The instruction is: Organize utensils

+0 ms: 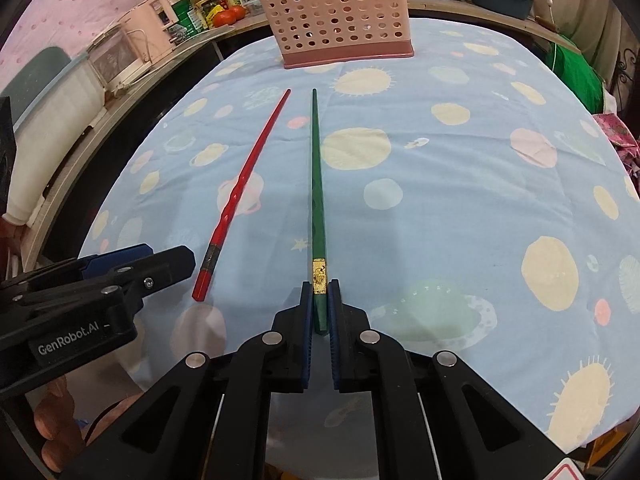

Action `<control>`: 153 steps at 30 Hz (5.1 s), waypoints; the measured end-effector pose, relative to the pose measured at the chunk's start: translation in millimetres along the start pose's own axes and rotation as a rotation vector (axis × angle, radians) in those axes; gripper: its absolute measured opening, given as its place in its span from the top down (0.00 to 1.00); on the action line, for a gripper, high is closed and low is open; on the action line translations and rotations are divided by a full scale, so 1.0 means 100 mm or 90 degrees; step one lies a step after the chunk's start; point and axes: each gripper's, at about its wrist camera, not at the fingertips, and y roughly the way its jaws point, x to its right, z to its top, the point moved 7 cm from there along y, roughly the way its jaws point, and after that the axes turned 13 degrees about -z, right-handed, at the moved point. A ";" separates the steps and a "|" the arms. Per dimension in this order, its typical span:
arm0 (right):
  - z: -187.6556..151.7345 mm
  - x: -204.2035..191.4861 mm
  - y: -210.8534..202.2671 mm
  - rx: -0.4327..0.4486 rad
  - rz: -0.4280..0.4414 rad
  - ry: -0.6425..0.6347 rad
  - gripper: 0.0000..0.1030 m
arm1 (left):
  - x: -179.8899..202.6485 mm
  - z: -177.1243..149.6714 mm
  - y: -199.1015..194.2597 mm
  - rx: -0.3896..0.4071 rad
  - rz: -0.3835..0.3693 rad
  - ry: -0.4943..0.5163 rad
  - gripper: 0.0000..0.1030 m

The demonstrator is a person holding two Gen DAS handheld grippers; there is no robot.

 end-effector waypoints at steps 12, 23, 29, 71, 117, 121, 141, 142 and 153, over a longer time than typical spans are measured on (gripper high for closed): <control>0.00 -0.01 0.00 0.002 0.003 0.000 0.93 | 0.03 0.00 0.17 -0.009 0.001 0.002 0.72; 0.00 -0.01 0.00 0.001 0.005 0.000 0.93 | 0.05 -0.04 0.15 -0.017 -0.001 0.011 0.93; 0.09 -0.01 -0.19 0.022 0.018 0.006 0.93 | 0.09 -0.02 0.00 0.001 0.004 0.019 0.93; 2.63 0.56 -1.59 0.324 0.086 0.126 0.93 | 0.60 2.36 -1.78 0.331 -0.030 0.083 0.93; 3.95 0.18 -0.67 0.300 0.020 0.056 0.92 | 0.40 3.73 -1.08 0.360 0.034 0.073 0.91; 3.94 0.17 -0.66 0.299 0.019 0.056 0.89 | 0.37 3.69 -1.09 0.362 0.040 0.064 0.78; 3.45 0.08 -1.03 0.304 -0.001 0.022 0.52 | 0.35 3.13 -1.38 0.366 0.093 0.065 0.42; 3.42 0.08 -1.05 0.303 -0.006 0.021 0.51 | 0.35 3.08 -1.39 0.365 0.096 0.065 0.42; 2.97 0.13 -1.15 0.285 -0.037 0.010 0.47 | 0.36 2.65 -1.45 0.356 0.124 0.070 0.21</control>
